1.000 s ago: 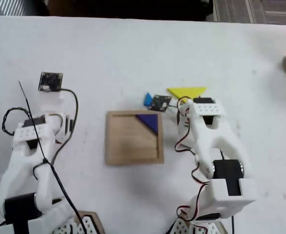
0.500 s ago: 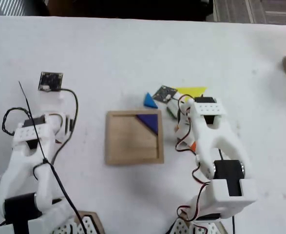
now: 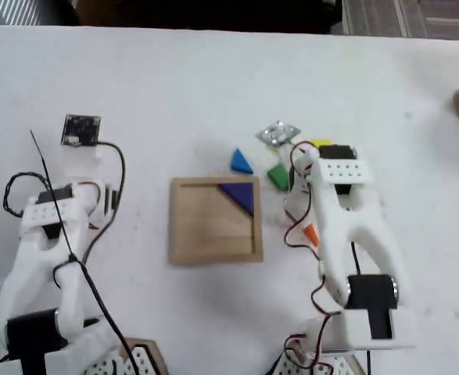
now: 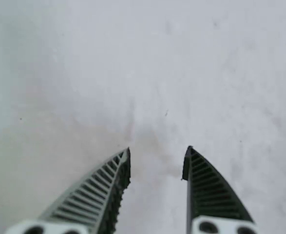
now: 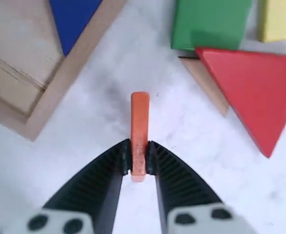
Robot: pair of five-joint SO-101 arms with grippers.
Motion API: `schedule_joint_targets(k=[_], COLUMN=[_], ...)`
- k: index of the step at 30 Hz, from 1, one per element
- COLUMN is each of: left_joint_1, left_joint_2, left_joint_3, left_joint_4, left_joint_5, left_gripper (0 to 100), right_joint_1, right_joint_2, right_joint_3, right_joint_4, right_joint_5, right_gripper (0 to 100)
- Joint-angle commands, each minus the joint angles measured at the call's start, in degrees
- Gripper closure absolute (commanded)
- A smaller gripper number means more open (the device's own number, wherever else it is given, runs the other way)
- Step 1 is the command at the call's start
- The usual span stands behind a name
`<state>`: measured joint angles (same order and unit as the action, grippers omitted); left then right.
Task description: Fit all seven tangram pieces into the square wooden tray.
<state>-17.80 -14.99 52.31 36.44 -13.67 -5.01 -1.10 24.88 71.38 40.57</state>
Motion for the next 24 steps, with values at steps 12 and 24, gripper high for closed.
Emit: schedule_joint_targets(k=[12,24], left_joint_1=[0.5,0.5], left_joint_2=[-0.3,-0.3], left_joint_3=[-1.6,-1.6], left_joint_4=[-1.2,-1.2], left_joint_5=[-0.2,-0.2], left_gripper=[81,81], right_joint_1=[-21.0,-28.0], right_joint_2=[-9.5,-9.0], right_joint_3=[-6.1,-4.3], right_joint_4=[9.0,2.2], right_joint_5=[-21.9,-29.5], right_gripper=[98.1,98.1])
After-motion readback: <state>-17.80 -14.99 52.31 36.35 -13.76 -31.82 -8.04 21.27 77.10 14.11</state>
